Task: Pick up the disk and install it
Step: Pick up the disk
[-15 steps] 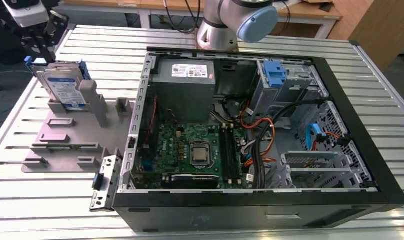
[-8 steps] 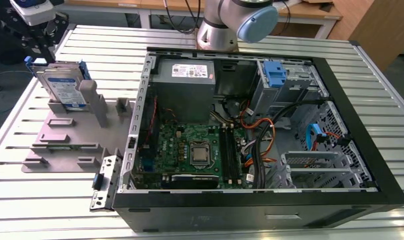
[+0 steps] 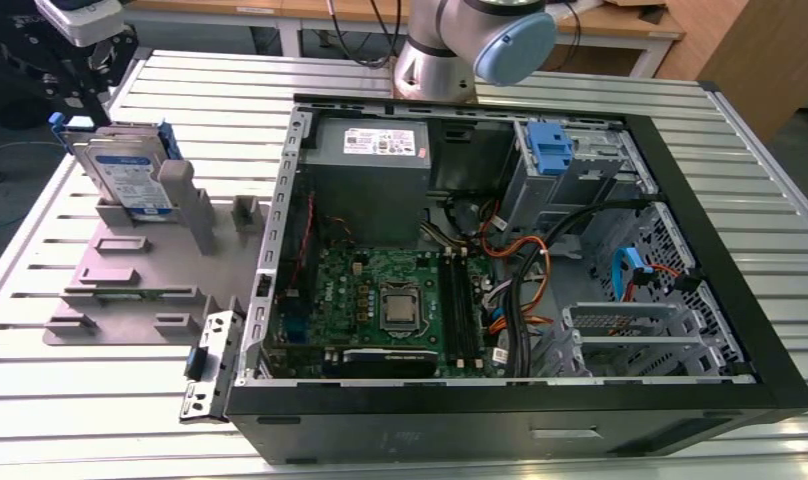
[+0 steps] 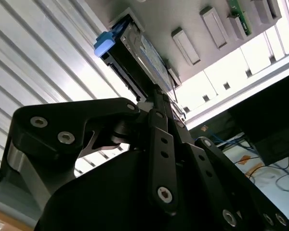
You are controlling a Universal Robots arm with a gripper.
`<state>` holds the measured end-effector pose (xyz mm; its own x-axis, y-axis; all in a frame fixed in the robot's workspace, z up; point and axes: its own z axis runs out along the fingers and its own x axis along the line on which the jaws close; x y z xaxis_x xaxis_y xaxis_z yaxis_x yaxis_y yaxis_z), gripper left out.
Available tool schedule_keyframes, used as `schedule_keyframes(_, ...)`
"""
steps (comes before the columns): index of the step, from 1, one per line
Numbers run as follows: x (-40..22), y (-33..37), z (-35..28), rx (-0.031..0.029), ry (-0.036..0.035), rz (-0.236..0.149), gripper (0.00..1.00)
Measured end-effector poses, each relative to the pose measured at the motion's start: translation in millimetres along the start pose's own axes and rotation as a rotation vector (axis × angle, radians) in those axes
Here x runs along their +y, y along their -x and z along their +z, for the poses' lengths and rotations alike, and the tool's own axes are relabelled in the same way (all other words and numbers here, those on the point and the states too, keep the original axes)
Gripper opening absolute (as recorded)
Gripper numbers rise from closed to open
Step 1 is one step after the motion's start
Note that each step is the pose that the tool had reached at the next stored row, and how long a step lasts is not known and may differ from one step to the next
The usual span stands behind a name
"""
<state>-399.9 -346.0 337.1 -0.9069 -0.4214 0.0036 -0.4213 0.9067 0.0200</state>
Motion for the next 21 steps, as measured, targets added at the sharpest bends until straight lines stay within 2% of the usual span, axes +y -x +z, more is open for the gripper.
schedule_keyframes(21,-0.1,0.0,2.5,0.0071,-0.0013,-0.355,0.11)
